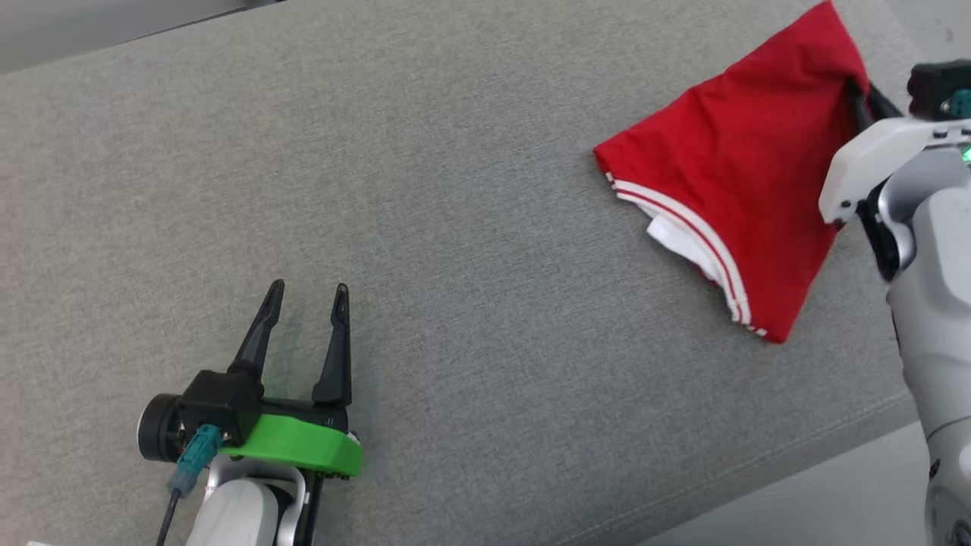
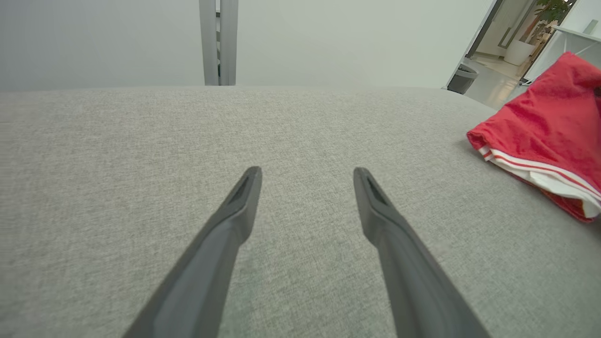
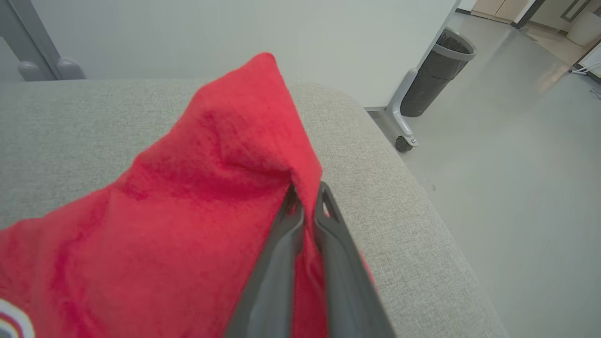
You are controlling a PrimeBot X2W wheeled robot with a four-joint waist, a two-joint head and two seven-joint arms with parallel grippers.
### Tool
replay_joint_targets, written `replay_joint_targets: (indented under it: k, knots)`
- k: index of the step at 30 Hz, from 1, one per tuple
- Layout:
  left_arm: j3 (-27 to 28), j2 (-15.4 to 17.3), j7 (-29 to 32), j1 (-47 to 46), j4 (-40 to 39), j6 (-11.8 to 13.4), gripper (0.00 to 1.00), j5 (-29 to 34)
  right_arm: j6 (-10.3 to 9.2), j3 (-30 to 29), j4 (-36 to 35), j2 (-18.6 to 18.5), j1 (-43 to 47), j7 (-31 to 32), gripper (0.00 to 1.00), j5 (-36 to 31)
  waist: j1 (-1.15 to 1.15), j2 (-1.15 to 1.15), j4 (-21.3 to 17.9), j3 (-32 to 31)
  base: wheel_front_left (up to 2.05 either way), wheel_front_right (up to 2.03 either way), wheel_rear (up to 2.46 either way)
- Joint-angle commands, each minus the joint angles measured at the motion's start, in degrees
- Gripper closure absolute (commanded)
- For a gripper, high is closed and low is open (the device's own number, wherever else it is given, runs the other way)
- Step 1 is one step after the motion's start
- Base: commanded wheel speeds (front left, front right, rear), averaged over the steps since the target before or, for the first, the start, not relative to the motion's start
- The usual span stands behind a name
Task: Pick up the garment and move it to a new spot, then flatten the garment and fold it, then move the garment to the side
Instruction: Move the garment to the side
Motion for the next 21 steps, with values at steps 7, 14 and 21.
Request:
replay_joint_targets:
  k: [7,14,21]
  knots:
    - [0.1,1.3,0.3,-2.0,-1.8,0.5,0.0,0.0,-0.09,-4.5,2.7,-5.8,-6.7,-0.3,1.0,-3.3,0.0,0.0,4.3,4.3,0.0,0.0,0.0]
    - [-0.1,1.8,0.4,-2.3,-3.1,0.9,0.0,0.0,-0.09,-13.7,5.1,-9.9,-8.3,-1.0,1.0,-6.9,0.0,0.0,5.8,6.3,0.0,0.0,0.0]
    - [-0.1,2.2,0.5,-2.3,-3.6,1.2,0.0,-0.2,-0.09,-23.3,6.0,-10.2,-6.5,-2.5,0.98,-12.6,0.0,0.0,6.2,7.3,0.0,0.0,0.0]
